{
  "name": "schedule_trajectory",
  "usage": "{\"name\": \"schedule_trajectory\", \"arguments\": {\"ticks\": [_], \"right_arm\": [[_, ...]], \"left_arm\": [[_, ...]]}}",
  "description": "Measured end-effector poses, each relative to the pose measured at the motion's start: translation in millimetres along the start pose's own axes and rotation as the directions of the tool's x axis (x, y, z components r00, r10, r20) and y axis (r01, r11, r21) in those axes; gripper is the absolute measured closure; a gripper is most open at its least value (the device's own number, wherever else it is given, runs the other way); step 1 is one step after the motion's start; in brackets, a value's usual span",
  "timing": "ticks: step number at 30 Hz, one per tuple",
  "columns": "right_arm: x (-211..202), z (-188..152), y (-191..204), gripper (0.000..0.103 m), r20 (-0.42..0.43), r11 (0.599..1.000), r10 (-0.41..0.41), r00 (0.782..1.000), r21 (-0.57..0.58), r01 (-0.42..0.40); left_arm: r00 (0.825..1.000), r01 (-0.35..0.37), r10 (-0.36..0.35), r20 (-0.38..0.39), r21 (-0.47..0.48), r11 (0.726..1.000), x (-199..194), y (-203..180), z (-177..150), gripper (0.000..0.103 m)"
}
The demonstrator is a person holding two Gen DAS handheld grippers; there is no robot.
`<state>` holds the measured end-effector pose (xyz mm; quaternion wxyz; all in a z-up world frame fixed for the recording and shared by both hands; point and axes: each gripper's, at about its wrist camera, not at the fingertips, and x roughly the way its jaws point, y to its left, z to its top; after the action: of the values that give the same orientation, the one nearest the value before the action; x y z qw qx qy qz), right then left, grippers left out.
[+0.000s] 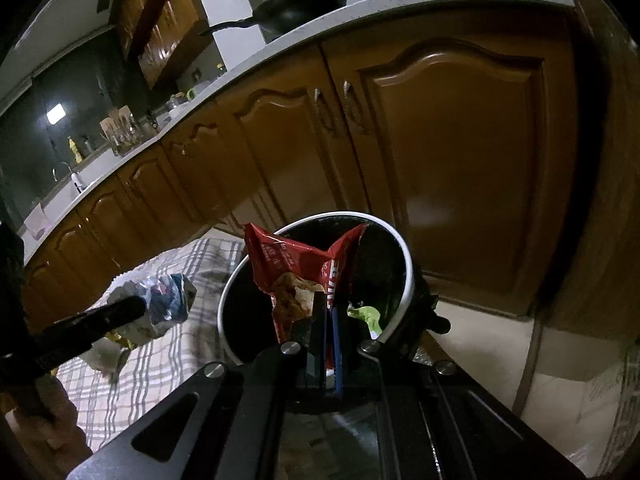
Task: Collect trash
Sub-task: 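Carry the paper in the left tool and red bag in the right tool over the bin, then open both tools to drop the paper and red bag into the bin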
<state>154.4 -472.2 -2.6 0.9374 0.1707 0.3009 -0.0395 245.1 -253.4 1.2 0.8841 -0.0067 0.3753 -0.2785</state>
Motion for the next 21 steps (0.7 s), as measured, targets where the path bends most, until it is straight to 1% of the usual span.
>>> {"name": "schedule_trajectory", "arguments": {"ticks": [6, 9, 12, 17, 19, 20, 21], "right_arm": [[9.0, 8.0, -2.7, 0.101, -0.014, 1.0, -0.021, 1.0, -0.02, 0.02], [13.8, 12.1, -4.3, 0.101, -0.021, 0.999, -0.03, 0.999, -0.034, 0.029], [19.5, 15.4, -5.6, 0.101, -0.034, 0.998, -0.037, 0.999, -0.046, 0.036], [32.4, 17.2, -7.9, 0.1, -0.061, 0.997, -0.052, 0.997, -0.065, 0.048], [36.9, 17.6, -10.1, 0.096, -0.071, 0.997, -0.054, 0.996, -0.065, 0.049], [39.8, 18.0, -11.3, 0.095, -0.077, 0.997, -0.056, 0.995, -0.065, 0.051], [42.5, 18.5, -12.8, 0.092, -0.083, 0.997, -0.052, 0.995, -0.061, 0.047]], "left_arm": [[1.0, 0.006, -0.006, -0.026, 0.003, 1.0, 18.6, -8.6, 12.7, 0.088], [0.999, 0.0, 0.0, -0.036, 0.022, 1.0, 28.2, -16.1, 17.4, 0.088], [0.999, -0.008, 0.01, -0.049, 0.038, 0.999, 38.2, -21.6, 20.2, 0.088], [0.997, -0.014, 0.017, -0.08, 0.037, 0.999, 54.6, -22.1, 22.2, 0.087], [0.996, -0.012, 0.015, -0.089, 0.036, 0.999, 59.1, -22.3, 22.8, 0.085], [0.996, -0.012, 0.015, -0.092, 0.034, 0.999, 61.2, -22.4, 23.3, 0.082], [0.995, -0.013, 0.016, -0.098, 0.032, 0.999, 63.1, -22.5, 23.6, 0.069]]}}
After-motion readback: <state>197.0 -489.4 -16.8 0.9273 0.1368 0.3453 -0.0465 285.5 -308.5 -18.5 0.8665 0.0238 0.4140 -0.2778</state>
